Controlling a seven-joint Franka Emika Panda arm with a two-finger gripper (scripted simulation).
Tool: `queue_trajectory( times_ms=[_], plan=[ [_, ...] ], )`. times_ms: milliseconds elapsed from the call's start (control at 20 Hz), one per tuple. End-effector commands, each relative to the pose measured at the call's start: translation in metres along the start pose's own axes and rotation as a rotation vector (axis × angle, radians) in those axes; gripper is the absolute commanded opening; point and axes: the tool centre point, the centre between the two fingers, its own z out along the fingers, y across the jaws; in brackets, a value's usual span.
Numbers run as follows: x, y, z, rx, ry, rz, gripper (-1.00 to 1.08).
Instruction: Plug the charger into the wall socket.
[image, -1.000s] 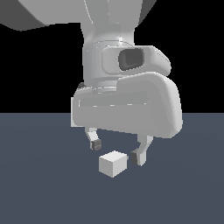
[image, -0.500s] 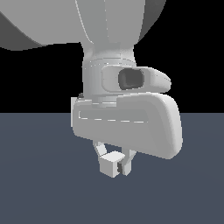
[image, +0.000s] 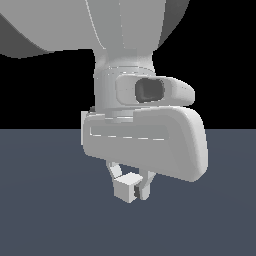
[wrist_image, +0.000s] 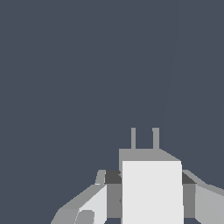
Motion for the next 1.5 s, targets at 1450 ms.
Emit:
queue_trajectory(
  times_ms=[1450],
  plan=[
    [0.047, -0.094, -0.064, 0.047, 0.003, -0.69, -1.0]
  ],
)
